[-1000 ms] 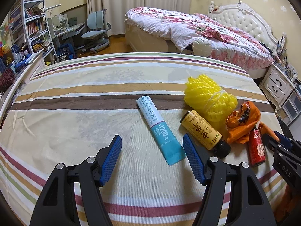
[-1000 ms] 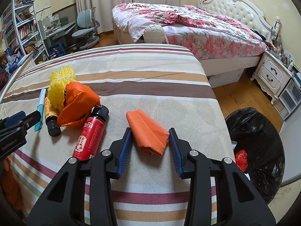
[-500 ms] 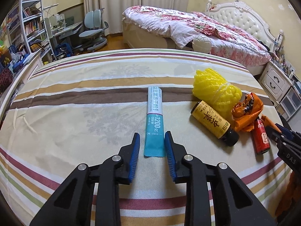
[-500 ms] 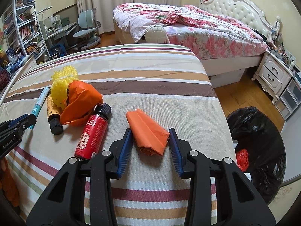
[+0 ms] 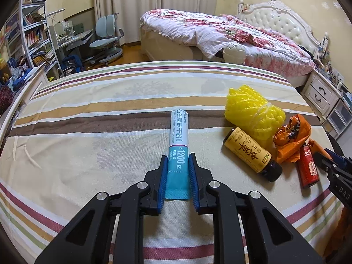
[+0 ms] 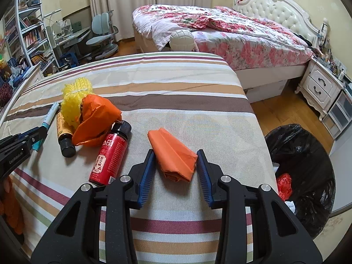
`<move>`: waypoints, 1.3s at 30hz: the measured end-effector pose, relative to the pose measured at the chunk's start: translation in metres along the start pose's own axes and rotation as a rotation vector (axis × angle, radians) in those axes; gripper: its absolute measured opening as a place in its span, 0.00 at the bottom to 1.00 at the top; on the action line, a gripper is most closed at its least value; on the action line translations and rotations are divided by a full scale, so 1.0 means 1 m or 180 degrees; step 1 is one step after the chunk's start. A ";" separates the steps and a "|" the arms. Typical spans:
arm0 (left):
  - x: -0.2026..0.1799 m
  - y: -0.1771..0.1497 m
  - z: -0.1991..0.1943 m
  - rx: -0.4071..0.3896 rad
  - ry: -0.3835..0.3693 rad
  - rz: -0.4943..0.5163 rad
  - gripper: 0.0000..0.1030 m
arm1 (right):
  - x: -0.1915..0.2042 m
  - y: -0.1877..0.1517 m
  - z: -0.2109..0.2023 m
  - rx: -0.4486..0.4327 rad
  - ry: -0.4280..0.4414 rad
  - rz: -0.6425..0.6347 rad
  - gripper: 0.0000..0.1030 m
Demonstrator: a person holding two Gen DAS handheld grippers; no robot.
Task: Collect trash
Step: 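Grasp the blue-and-white tube with the left gripper while the right holds the cloth, then carry the orange cloth and blue tube over the black bin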
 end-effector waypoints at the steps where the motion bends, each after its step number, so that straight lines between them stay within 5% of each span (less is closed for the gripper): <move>1: 0.000 -0.001 -0.002 -0.0011 -0.0012 -0.0005 0.19 | 0.001 0.000 -0.001 -0.0009 0.0006 0.0000 0.36; 21: -0.025 -0.015 -0.057 -0.0290 -0.0367 0.0054 0.18 | -0.009 -0.020 -0.038 -0.0190 -0.0029 0.0118 0.36; 39: -0.143 -0.004 -0.108 -0.0635 -0.1017 0.0483 0.18 | -0.097 -0.026 -0.121 -0.0687 -0.0594 0.0468 0.36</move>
Point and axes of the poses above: each gripper's, at about its wrist camera, not at the fingertips, and z roughly the way its jaws point, x to its left, y to its top, the point moved 4 cm from there along z, roughly the way its jaws point, and after that the axes turned 13 degrees about y, right-handed, at the moved point
